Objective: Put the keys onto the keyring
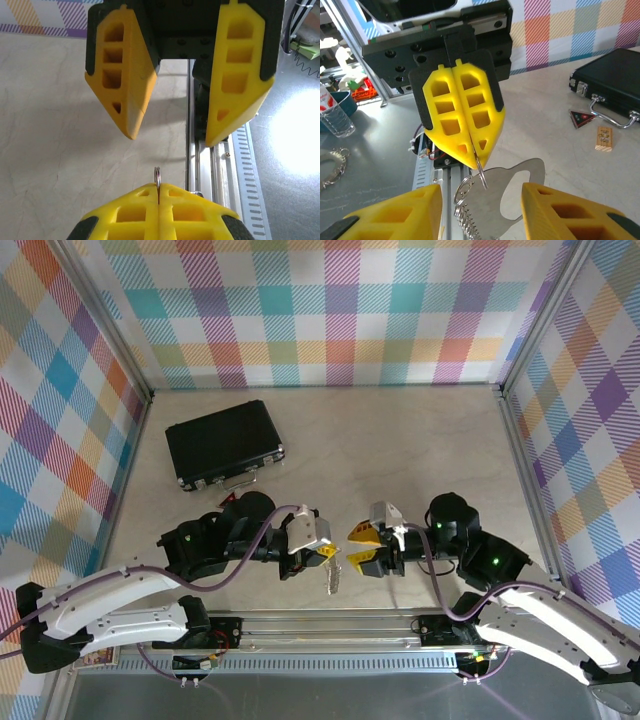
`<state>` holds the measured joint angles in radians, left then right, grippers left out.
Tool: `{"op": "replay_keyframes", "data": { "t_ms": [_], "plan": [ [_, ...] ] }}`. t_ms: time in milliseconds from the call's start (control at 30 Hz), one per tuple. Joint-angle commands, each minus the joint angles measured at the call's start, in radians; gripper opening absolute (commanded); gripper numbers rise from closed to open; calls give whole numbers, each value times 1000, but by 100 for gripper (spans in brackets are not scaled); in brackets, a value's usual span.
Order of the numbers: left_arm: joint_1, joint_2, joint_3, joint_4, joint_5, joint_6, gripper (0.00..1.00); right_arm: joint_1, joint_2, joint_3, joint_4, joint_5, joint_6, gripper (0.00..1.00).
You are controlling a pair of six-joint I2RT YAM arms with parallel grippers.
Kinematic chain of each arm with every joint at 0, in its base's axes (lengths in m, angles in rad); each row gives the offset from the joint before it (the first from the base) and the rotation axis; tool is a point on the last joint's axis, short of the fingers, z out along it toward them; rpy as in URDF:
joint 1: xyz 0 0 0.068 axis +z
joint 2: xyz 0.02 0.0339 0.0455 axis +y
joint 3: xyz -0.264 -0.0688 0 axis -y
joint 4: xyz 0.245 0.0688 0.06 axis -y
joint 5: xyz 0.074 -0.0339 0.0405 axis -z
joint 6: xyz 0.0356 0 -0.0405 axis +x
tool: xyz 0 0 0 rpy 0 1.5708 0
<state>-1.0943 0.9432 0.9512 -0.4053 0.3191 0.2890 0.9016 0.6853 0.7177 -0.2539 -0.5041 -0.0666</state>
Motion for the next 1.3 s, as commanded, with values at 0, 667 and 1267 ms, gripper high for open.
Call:
{"op": "replay_keyframes", "data": {
  "t_ms": [0,667,1267],
  "plan": [
    [-16,3,37,-11,-5,18,0,20,4,18,5,9,-65,42],
    [-29,12,43,-20,6,21,0,86,72,28,20,62,-118,20],
    [-33,-193,-154,291,25,-122,46,97,-45,-127,364,15,63,0]
  ]
}}
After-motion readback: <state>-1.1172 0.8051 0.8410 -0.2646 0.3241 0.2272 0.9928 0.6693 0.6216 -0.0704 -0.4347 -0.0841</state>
